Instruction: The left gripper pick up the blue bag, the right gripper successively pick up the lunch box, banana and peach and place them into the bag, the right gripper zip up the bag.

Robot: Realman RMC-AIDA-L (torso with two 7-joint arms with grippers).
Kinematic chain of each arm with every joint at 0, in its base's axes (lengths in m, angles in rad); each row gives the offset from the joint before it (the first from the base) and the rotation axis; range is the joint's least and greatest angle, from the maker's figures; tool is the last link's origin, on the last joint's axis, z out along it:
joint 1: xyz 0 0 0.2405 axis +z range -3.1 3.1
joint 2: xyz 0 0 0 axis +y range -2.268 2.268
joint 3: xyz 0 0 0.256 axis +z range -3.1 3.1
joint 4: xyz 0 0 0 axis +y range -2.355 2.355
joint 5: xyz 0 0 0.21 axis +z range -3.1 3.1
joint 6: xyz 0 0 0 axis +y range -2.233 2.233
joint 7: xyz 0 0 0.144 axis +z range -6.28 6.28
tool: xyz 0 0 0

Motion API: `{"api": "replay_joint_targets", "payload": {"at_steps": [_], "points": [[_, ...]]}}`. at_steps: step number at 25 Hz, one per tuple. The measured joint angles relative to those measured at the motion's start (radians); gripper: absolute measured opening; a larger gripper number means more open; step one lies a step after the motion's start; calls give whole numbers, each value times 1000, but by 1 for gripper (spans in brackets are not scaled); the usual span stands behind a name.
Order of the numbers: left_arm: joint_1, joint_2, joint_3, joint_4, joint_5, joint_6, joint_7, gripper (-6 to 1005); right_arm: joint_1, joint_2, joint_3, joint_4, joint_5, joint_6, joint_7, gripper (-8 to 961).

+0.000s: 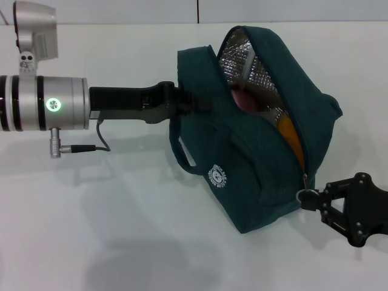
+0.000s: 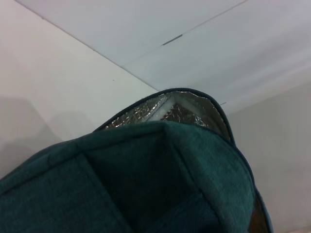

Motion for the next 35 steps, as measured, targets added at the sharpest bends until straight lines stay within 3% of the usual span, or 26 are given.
{"api": "replay_joint_targets", "payload": {"at_steps": [4, 10, 35], "points": [[0, -1, 0, 0, 0, 0, 0, 109, 3, 0, -1, 8, -1, 14, 1, 23], [1, -1, 0, 0, 0, 1, 0, 109, 0, 1, 0, 10, 1, 27, -3, 240], [4, -3, 0, 0, 0, 8, 0, 112, -13, 1, 12, 4, 12, 4, -8, 240]]}}
